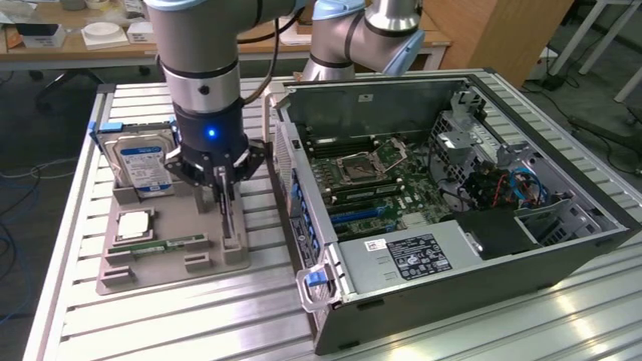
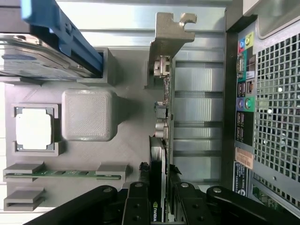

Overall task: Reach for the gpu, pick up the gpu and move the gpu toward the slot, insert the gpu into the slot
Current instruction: 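Pick up the gpu and move the gpu toward the slot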

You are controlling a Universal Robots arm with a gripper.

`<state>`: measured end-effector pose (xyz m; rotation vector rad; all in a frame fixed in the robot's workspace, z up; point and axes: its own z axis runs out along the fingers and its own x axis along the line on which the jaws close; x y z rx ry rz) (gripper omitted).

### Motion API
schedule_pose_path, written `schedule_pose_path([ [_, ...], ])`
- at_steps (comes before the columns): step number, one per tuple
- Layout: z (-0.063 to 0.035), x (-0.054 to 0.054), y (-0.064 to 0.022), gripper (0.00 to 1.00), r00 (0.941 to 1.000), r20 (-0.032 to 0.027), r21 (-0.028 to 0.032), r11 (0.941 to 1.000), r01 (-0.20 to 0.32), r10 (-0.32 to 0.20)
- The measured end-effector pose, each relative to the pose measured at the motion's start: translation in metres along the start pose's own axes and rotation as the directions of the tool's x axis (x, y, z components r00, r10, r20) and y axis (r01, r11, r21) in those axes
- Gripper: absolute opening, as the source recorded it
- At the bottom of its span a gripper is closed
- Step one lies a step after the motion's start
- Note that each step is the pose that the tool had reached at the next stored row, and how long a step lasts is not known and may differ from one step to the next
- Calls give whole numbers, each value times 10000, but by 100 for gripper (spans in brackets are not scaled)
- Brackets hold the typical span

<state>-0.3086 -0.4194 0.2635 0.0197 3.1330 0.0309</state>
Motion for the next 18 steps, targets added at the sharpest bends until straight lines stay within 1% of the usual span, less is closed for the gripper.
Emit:
schedule_pose_path([
  [6, -168, -1, 3, 26, 10000, -1, 3, 10000, 0, 0],
  [18, -180, -1, 4, 26, 10000, -1, 3, 10000, 0, 0],
])
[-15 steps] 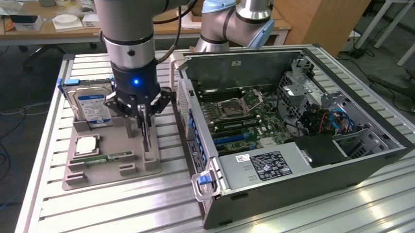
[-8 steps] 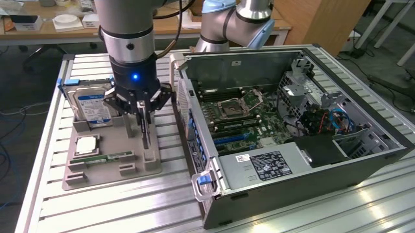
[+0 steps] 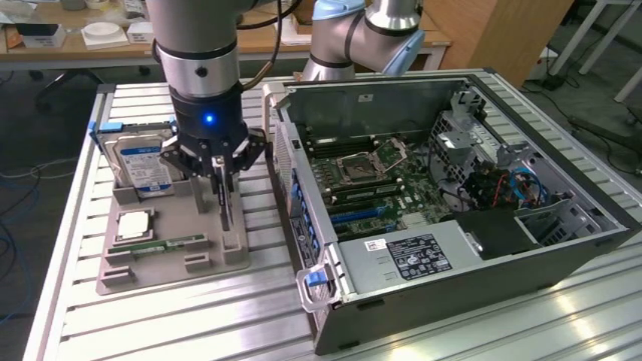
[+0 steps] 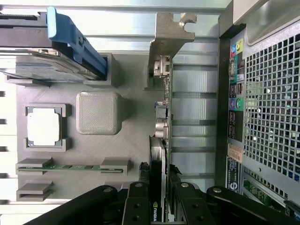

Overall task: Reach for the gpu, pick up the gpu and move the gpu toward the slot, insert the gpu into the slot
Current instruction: 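Pick up the gpu and move the gpu toward the slot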

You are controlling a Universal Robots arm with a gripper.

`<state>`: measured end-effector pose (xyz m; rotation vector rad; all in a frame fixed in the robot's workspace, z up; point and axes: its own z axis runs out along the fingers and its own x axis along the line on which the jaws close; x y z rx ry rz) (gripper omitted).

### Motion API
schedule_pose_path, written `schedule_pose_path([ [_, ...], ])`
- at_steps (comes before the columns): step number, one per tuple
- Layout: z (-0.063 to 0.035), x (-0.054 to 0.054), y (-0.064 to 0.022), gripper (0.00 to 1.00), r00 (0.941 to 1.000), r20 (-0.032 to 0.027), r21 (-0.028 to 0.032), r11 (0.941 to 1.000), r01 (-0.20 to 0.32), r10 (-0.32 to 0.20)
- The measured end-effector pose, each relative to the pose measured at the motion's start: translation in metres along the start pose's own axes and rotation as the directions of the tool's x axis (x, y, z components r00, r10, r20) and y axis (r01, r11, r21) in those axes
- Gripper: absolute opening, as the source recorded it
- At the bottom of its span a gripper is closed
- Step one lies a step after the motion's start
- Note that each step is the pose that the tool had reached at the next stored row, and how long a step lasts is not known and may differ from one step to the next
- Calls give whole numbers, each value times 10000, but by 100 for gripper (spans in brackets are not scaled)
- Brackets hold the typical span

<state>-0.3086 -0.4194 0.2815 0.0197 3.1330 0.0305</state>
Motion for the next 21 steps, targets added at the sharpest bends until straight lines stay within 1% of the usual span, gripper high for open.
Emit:
schedule_pose_path([
  [2, -33, 0, 0, 26, 10000, -2, 2, 10000, 1, -1],
  [4, -105, -1, 2, 26, 10000, 1, -1, 10000, 4, -4],
  [13, -512, 0, 10, 26, 10000, 21, -1, 10000, 10, -10],
  [21, -875, -2, 17, 26, 10000, 22, -1, 10000, 9, -9],
])
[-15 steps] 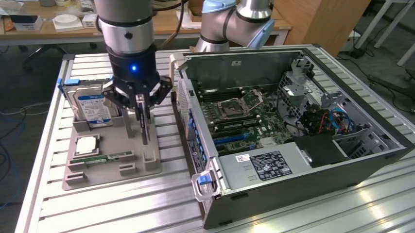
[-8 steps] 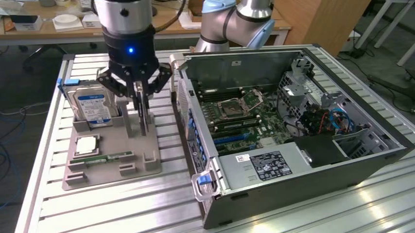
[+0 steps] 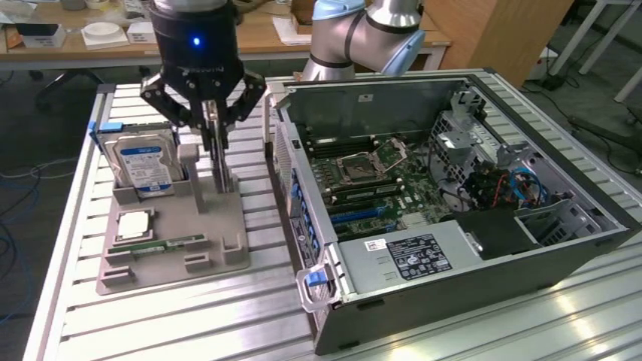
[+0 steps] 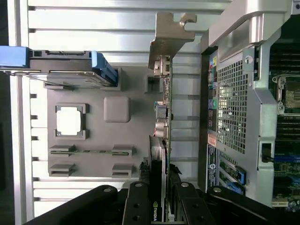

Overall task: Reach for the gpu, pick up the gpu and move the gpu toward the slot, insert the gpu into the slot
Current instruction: 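Pick up the gpu and move the gpu toward the slot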

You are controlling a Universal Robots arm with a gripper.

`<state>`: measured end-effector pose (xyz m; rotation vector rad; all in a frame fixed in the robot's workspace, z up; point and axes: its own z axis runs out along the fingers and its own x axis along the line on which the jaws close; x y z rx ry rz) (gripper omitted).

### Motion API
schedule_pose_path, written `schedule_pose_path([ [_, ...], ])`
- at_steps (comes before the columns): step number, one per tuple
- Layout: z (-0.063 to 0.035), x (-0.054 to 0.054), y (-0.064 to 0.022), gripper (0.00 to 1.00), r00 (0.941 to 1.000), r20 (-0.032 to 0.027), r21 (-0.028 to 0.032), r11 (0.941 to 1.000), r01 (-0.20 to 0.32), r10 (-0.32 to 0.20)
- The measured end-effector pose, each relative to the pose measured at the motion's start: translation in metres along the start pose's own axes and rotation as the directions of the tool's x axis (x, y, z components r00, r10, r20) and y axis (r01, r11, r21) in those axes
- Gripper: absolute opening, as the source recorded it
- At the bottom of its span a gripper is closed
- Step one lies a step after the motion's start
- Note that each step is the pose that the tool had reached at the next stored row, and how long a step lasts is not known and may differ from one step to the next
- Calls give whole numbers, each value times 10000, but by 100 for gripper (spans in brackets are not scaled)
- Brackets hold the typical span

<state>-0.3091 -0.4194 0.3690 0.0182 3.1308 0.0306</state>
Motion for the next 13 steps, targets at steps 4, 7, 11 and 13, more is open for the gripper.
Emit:
schedule_pose_path([
  [4, -184, -2, 4, 26, 10000, 0, 0, 10000, 0, 0],
  [7, -319, -3, 6, 26, 10000, 0, 0, 10000, 0, 0],
  [11, -490, -5, 10, 26, 10000, 0, 0, 10000, 0, 0],
  [13, -503, -5, 10, 26, 10000, 3, -1, 10000, 0, 0],
])
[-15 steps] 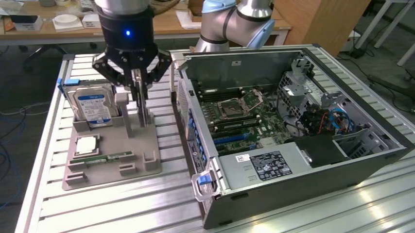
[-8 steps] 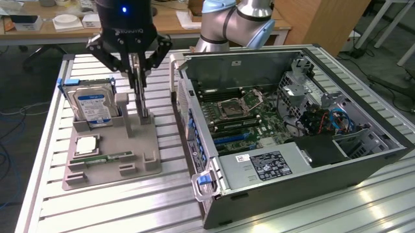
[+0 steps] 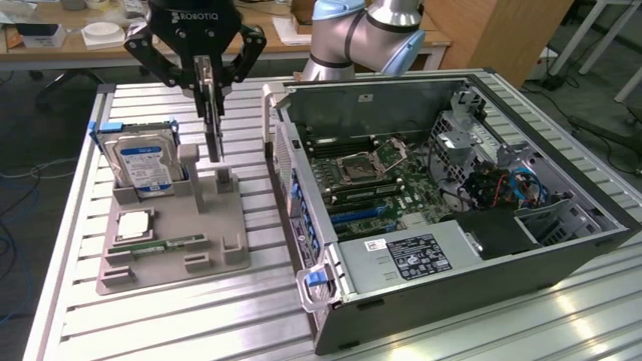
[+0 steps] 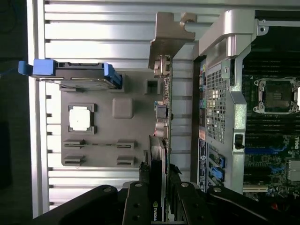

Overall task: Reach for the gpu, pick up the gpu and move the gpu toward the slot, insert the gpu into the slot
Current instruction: 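Pick up the gpu and move the gpu toward the slot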

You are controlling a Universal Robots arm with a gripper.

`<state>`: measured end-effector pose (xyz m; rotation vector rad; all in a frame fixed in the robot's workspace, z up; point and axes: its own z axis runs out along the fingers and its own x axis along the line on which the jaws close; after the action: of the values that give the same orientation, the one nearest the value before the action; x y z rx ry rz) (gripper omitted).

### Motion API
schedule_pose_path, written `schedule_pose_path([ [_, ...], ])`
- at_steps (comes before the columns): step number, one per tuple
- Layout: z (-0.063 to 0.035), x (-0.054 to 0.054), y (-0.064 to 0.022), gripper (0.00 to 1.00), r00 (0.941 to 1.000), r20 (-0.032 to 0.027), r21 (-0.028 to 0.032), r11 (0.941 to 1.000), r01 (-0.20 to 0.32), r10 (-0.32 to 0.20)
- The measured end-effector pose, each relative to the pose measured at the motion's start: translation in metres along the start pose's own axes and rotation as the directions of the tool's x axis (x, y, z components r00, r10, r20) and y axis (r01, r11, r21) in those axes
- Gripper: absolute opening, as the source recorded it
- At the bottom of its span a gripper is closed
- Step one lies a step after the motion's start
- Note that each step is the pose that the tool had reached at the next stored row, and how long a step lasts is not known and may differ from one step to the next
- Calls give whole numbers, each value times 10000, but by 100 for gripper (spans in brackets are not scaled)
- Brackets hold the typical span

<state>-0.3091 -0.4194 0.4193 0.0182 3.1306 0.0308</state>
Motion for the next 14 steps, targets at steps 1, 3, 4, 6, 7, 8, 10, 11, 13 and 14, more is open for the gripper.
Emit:
schedule_pose_path([
  [1, 0, 0, 0, 26, 10000, 1, 1, 10000, 0, 0],
  [3, 1, -15, 0, 26, 10000, 0, 2, 10000, 1, -1],
  [4, 2, -22, 0, 26, 10000, 1, 1, 10000, 0, 0],
  [6, 3, -49, 1, 26, 10000, 1, 1, 10000, 0, 0],
  [7, 3, -71, 1, 26, 10000, 1, 2, 10000, -1, 1],
  [8, 4, -97, 1, 26, 10000, 1, 2, 10000, 0, 0],
  [10, 5, -153, 2, 26, 10000, 1, 1, 10000, -1, 1],
  [11, 6, -185, 2, 26, 10000, 2, 0, 10000, 0, 0],
  [13, 7, -252, 2, 26, 10000, 1, 2, 10000, 1, -1],
  [14, 7, -286, 3, 26, 10000, 0, 1, 10000, 0, 0],
])
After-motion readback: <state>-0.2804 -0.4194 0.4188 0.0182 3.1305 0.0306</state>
